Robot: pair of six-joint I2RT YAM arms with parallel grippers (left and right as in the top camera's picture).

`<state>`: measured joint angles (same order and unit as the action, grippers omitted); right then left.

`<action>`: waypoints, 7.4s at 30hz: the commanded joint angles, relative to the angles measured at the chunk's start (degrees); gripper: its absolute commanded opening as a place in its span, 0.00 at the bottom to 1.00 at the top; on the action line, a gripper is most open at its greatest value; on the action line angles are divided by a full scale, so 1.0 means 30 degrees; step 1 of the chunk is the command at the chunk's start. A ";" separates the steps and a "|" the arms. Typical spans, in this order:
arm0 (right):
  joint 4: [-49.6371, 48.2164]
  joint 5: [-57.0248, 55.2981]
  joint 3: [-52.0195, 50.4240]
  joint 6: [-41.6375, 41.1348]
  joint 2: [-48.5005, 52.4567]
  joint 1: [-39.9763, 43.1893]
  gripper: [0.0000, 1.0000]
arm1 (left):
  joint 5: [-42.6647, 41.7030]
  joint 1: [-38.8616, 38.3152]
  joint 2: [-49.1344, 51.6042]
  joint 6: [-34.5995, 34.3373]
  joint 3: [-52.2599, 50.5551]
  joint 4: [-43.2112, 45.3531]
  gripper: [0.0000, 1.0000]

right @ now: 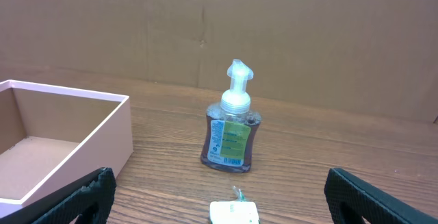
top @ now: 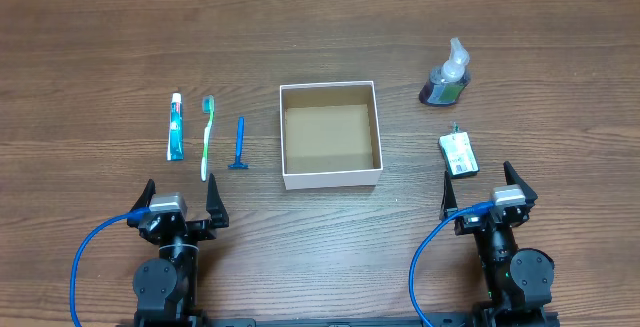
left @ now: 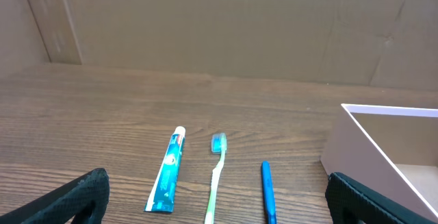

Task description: Pack container

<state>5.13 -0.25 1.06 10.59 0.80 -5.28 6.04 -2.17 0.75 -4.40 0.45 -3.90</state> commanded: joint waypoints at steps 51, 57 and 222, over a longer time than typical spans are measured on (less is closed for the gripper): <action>-0.0109 -0.0015 -0.0204 0.0117 -0.0211 0.0087 1.00 | -0.3541 -0.0036 1.5336 -0.1530 2.0254 -1.5329 1.00; -0.0109 -0.0007 -0.0204 0.0117 -0.0211 0.0087 1.00 | -0.4707 -0.0036 2.0181 -0.1668 2.1770 -1.5577 1.00; -0.0109 -0.0015 -0.0204 0.0117 -0.0211 0.0087 1.00 | -0.0634 -0.8335 3.8133 -0.8342 3.4964 -1.9380 0.49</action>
<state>5.15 -0.25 1.06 10.59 0.78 -5.28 7.25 -29.21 120.14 -34.17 100.07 -61.17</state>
